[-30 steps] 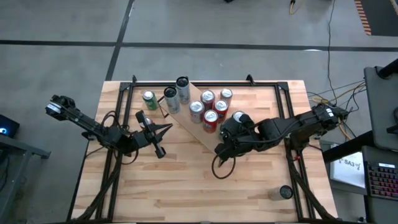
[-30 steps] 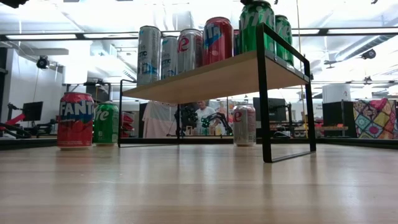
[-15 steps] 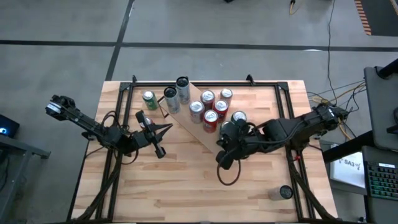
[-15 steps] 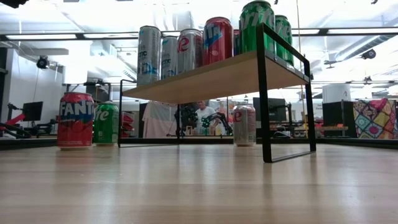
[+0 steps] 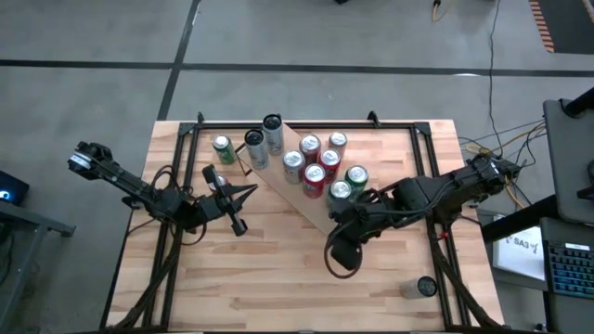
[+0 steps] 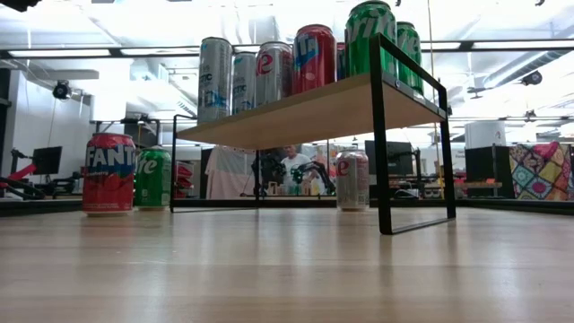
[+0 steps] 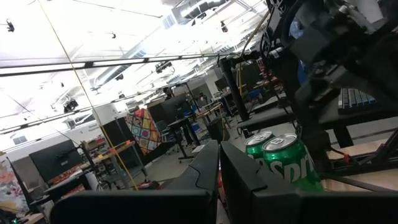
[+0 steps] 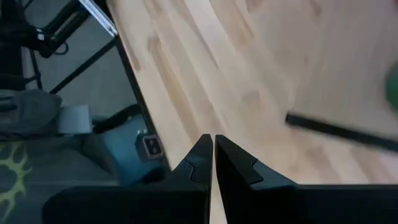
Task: Place canned beverage on shelf
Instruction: Put the yellow soda can on the shelf aligned with the blue soda can
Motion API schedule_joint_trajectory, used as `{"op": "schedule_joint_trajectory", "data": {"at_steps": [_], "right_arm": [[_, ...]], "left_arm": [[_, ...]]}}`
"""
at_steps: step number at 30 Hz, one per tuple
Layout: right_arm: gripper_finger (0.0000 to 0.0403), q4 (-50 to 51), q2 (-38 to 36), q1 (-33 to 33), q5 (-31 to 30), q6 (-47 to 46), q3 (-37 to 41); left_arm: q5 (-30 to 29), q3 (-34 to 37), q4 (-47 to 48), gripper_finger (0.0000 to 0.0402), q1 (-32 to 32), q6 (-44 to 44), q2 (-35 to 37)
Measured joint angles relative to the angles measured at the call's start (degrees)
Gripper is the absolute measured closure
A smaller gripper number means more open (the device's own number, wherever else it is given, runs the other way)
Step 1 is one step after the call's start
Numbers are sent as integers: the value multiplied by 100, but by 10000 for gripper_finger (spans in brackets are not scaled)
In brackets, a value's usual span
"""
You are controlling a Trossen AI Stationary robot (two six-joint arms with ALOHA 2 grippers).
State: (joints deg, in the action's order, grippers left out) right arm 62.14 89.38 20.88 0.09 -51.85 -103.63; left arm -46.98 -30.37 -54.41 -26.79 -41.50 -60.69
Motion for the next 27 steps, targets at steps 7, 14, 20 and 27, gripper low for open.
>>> {"op": "schedule_joint_trajectory", "data": {"at_steps": [7, 14, 20, 27], "right_arm": [[394, 1077, 2, 62, 514, -1392, 61], [394, 2118, 7, 529, 1132, -2731, 159], [394, 2744, 7, 1215, 1393, -3330, 178], [394, 2784, 0, 1949, 1280, -4242, 312]], "left_arm": [[0, 0, -2, 401, 0, 0, 0], [0, 0, 0, 401, 0, 17, 0], [0, 0, 0, 401, -2, 44, 0], [0, 0, -1, 401, -2, 79, 0]]}}
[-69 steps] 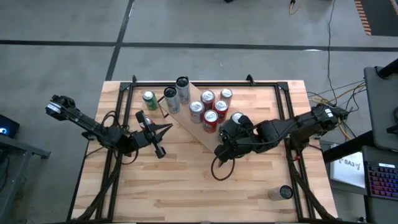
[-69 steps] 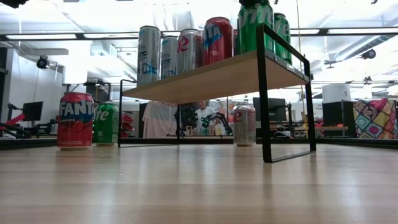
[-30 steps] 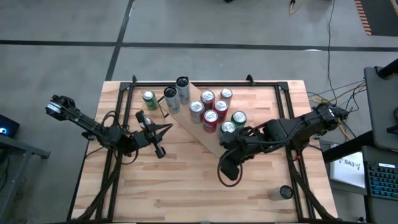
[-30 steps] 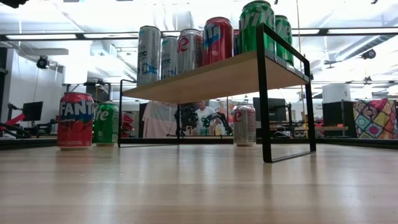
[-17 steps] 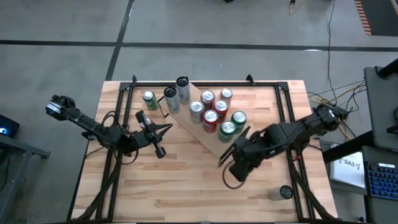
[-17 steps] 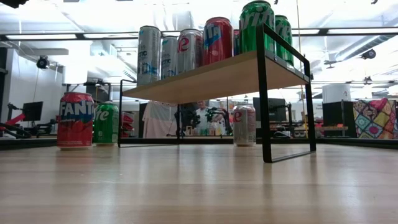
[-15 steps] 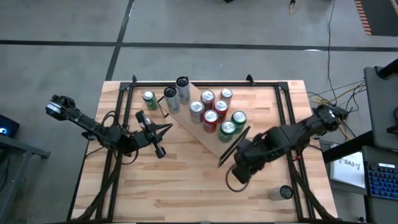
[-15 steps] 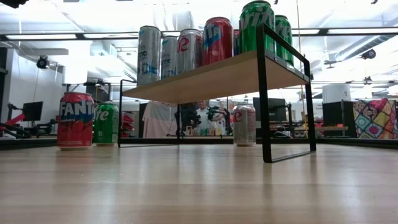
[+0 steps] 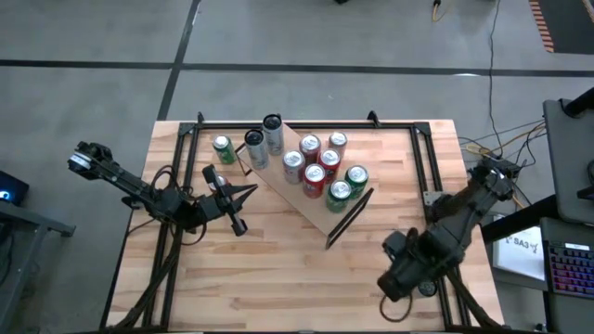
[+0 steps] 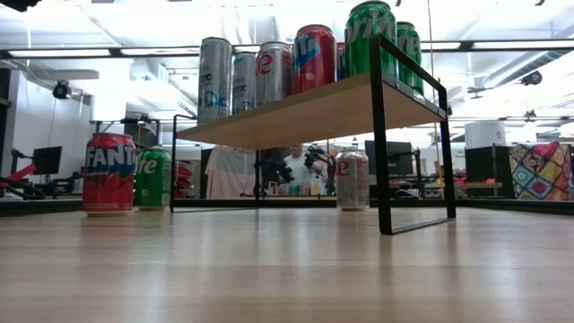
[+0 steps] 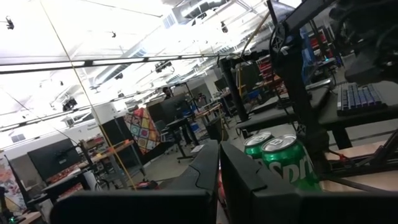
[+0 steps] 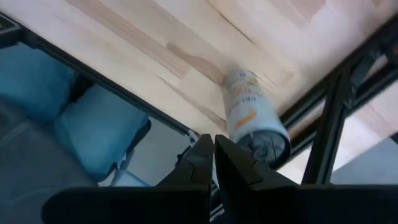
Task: Place canned beverage on shelf
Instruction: Put the yellow soda can on the shelf aligned with the blue soda can
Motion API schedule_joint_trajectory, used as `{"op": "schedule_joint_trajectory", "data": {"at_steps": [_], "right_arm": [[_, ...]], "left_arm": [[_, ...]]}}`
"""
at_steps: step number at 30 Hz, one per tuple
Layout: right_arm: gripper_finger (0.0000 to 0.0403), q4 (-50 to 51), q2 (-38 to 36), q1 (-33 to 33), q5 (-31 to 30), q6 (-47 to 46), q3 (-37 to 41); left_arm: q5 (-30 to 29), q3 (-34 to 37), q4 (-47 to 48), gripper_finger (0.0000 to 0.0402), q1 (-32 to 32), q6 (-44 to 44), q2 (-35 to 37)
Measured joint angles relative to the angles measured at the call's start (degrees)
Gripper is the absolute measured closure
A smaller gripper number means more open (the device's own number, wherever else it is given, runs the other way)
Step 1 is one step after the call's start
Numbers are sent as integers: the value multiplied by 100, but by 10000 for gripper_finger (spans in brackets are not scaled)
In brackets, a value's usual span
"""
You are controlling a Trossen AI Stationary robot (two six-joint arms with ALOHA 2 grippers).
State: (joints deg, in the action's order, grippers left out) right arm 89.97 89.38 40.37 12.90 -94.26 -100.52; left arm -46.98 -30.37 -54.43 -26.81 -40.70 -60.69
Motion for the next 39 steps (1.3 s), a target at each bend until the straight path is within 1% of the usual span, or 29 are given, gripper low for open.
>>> {"op": "schedule_joint_trajectory", "data": {"at_steps": [6, 10, 12, 20, 25, 28, 35, 39], "right_arm": [[394, 4, -10, 518, -130, -698, 60], [394, -4, -184, 755, -553, -999, 211], [394, 2, -379, 839, -701, -1283, 398], [394, -100, -1229, 1112, -687, -2049, 1536], [394, -971, -1628, 1395, -652, -2952, 2038], [394, -1510, -1663, 1583, -662, -3009, 2199], [393, -1283, -1360, 1662, -709, -3116, 2380], [378, -1270, -1244, 1664, -374, -3093, 2405]], "left_arm": [[1, 0, -1, 401, 0, 73, 0], [2, 0, 1, 401, 0, 139, 0], [2, 0, 1, 401, 0, 219, 0], [2, 0, 3, 401, 0, 422, 0], [0, 0, 8, 401, 0, 500, 0], [2, 0, 14, 401, 0, 525, 0], [2, 0, 23, 401, 0, 631, 0], [2, 0, 21, 401, -2, 662, 0]]}}
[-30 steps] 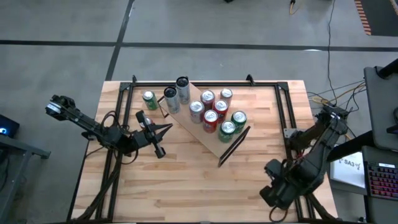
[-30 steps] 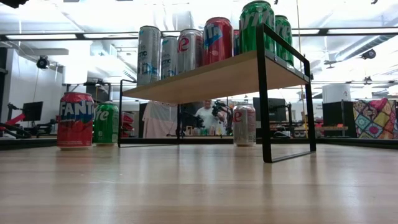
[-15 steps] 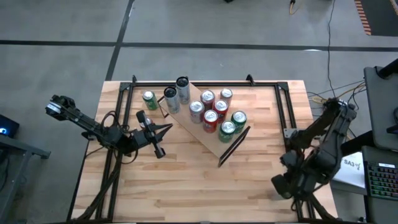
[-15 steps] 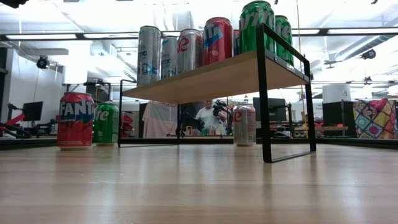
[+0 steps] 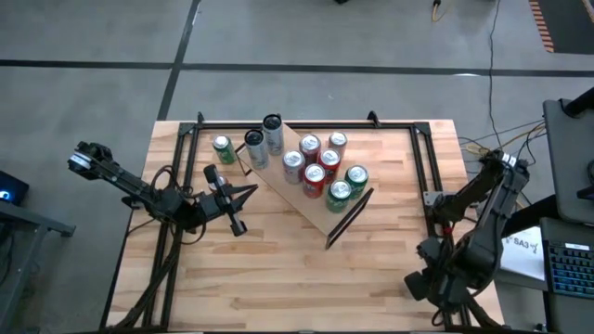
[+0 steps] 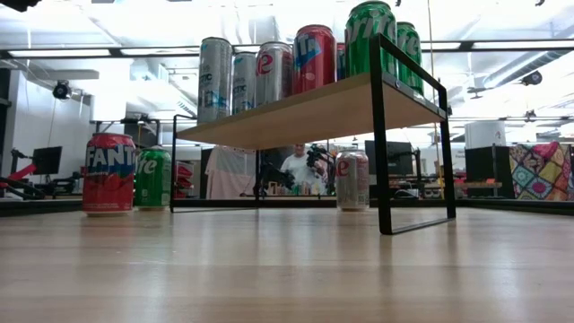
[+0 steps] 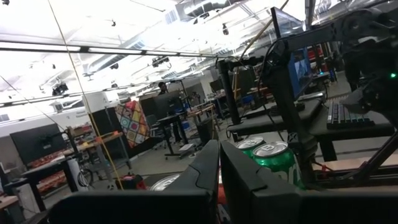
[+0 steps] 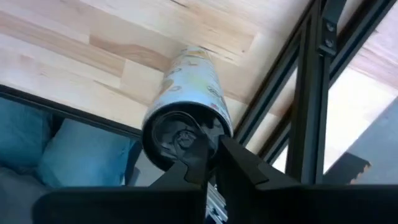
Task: Place canned beverage on shelf
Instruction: Put the yellow soda can on the shelf aligned with the blue soda can
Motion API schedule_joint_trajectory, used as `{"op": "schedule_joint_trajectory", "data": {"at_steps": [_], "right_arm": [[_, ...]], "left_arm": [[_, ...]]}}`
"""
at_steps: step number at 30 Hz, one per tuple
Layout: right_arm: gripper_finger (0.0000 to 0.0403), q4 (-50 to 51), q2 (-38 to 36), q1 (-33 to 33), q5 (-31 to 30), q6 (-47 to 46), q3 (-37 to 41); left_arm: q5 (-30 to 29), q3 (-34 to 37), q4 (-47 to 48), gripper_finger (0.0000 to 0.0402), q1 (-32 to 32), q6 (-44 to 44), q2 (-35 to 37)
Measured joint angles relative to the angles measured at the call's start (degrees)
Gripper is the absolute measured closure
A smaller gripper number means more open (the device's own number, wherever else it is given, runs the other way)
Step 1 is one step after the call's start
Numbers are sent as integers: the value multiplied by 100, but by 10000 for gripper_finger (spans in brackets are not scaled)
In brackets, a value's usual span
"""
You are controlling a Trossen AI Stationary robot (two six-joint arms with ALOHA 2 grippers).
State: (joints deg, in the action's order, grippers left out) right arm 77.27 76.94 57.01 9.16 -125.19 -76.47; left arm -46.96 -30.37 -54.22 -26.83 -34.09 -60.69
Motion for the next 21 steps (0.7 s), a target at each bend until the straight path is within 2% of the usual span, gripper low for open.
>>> {"op": "schedule_joint_trajectory", "data": {"at_steps": [6, 10, 15, 21], "right_arm": [[319, -4, 16, 0, -8, -87, 0], [259, -45, -19, 1, 36, -166, 2], [177, -148, -32, 0, 420, -326, 2], [103, -293, -25, 0, 474, -410, 2]], "left_arm": [[0, 0, 0, 401, 0, 13, 0], [0, 0, 2, 401, 0, 13, 0], [0, 0, 26, 401, 0, 13, 0], [-1, 0, 28, 401, 1, 13, 0]]}}
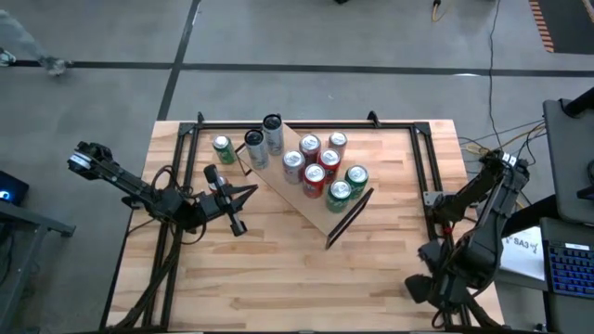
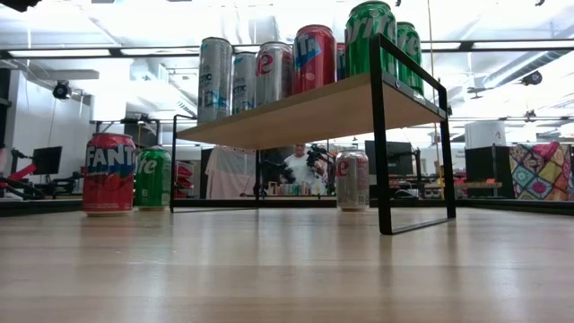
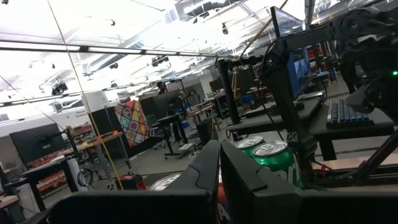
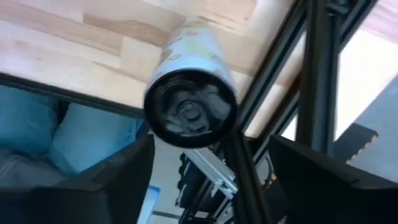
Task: Place canned beverage on shelf
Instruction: Put the yellow soda can on the shelf aligned with the blue soda can
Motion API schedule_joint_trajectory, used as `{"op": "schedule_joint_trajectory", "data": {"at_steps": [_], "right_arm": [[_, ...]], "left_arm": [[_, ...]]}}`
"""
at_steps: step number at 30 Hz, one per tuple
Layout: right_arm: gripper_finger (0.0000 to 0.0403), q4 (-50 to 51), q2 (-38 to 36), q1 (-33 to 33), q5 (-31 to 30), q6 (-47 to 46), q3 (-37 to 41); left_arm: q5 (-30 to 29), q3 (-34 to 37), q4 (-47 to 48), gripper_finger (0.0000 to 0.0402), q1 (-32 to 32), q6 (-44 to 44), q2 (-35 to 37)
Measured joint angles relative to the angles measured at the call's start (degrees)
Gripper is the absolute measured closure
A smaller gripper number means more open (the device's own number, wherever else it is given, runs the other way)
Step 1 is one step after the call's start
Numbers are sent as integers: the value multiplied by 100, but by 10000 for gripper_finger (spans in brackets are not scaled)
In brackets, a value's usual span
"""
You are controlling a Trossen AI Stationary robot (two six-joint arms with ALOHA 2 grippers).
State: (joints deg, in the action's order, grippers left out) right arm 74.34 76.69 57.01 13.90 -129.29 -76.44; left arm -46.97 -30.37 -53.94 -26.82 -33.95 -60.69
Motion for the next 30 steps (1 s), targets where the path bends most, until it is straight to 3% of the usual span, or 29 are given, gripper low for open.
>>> {"op": "schedule_joint_trajectory", "data": {"at_steps": [10, 30], "right_arm": [[48, -181, 10, 0, -220, 15, 5], [44, -192, 317, -2, -352, -79, 186]], "left_arm": [[0, 0, 1, 401, 1, 0, 0], [0, 0, 3, 401, 1, 0, 0]]}}
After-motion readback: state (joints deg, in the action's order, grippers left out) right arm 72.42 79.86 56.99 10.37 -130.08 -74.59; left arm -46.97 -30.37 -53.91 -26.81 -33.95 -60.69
